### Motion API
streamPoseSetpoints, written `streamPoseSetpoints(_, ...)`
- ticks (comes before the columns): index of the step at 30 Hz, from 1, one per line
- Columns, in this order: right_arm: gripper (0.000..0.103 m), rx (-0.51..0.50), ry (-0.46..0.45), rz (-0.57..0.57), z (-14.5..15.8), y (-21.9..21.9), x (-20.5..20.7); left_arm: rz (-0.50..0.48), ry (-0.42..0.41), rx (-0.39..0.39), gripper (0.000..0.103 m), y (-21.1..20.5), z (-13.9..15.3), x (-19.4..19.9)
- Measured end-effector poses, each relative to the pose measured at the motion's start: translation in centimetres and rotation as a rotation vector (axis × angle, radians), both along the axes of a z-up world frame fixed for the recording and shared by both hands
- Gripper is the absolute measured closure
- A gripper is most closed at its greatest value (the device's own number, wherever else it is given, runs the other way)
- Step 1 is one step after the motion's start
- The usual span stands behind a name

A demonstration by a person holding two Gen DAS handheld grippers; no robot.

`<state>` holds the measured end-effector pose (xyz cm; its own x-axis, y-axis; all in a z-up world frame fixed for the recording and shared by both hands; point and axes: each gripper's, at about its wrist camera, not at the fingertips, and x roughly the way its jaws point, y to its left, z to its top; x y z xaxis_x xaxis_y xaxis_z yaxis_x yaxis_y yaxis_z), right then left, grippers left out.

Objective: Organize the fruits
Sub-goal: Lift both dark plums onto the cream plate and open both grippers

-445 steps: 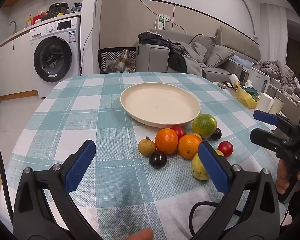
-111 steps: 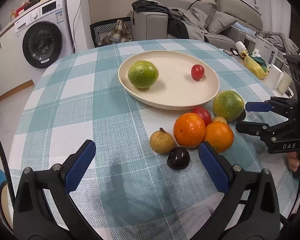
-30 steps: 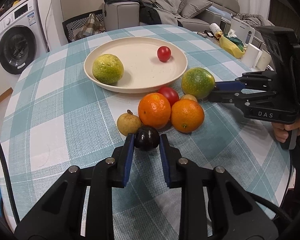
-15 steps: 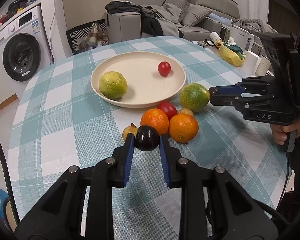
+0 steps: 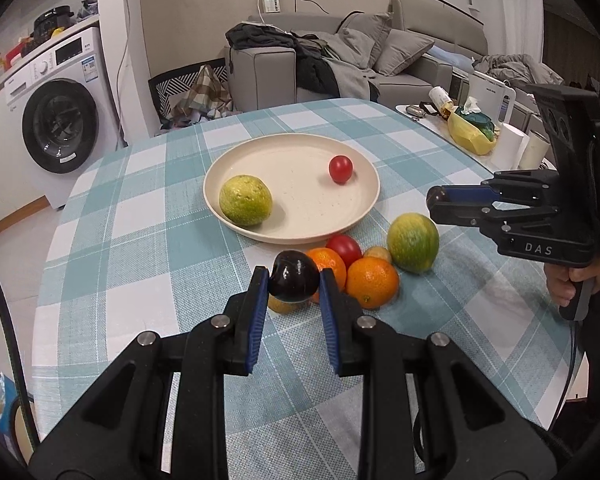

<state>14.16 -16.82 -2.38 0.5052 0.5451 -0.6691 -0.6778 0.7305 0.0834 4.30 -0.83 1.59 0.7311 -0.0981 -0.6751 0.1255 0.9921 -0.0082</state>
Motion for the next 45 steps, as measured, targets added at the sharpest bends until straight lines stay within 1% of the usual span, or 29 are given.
streamPoseSetpoints(8, 0.076, 0.064, -0.052, 0.015, 0.9, 0.1, -0.8, 0.039, -0.042, -0.021, 0.08, 0.5, 0.6, -0.1)
streamPoseSetpoints(11, 0.076, 0.095, -0.068, 0.011, 1.2, 0.2, -1.0, 0.051, -0.065, -0.037, 0.08, 0.6, 0.7, 0.0)
streamPoseSetpoints(13, 0.076, 0.111, -0.077, -0.004, 1.3, 0.2, -1.1, 0.06, -0.083, -0.035, 0.08, 0.6, 0.7, 0.1)
streamPoseSetpoints(16, 0.076, 0.142, -0.077, -0.022, 1.4, 0.4, -1.0, 0.072, -0.105, -0.028, 0.08, 0.4, 0.6, 0.5)
streamPoseSetpoints(18, 0.076, 0.159, -0.076, -0.034, 1.4, 0.5, -0.8, 0.077, -0.117, -0.037, 0.08, 0.4, 0.5, 0.8)
streamPoseSetpoints(21, 0.076, 0.186, -0.06, -0.042, 1.4, 0.5, -0.4, 0.086, -0.12, -0.038, 0.08, 0.4, 0.3, 1.6)
streamPoseSetpoints(24, 0.076, 0.192, -0.06, -0.052, 1.3, 0.9, 0.0, 0.092, -0.126, -0.04, 0.08, 0.4, 0.0, 2.6)
streamPoseSetpoints(27, 0.076, 0.198, -0.052, -0.054, 1.1, 1.4, 0.3, 0.099, -0.12, -0.063, 0.08, 0.6, -0.4, 3.7)
streamPoseSetpoints(33, 0.076, 0.201, -0.043, -0.062, 0.8, 2.2, 1.0, 0.108, -0.116, -0.059, 0.08, 0.4, -1.2, 5.6)
streamPoseSetpoints(38, 0.076, 0.208, -0.034, -0.071, 0.7, 2.4, 1.7, 0.116, -0.112, -0.078, 0.08, 0.7, -1.6, 6.8)
streamPoseSetpoints(45, 0.076, 0.197, -0.017, -0.081, 0.3, 2.8, 2.6, 0.111, -0.106, -0.066, 0.08, 0.4, -2.1, 8.0)
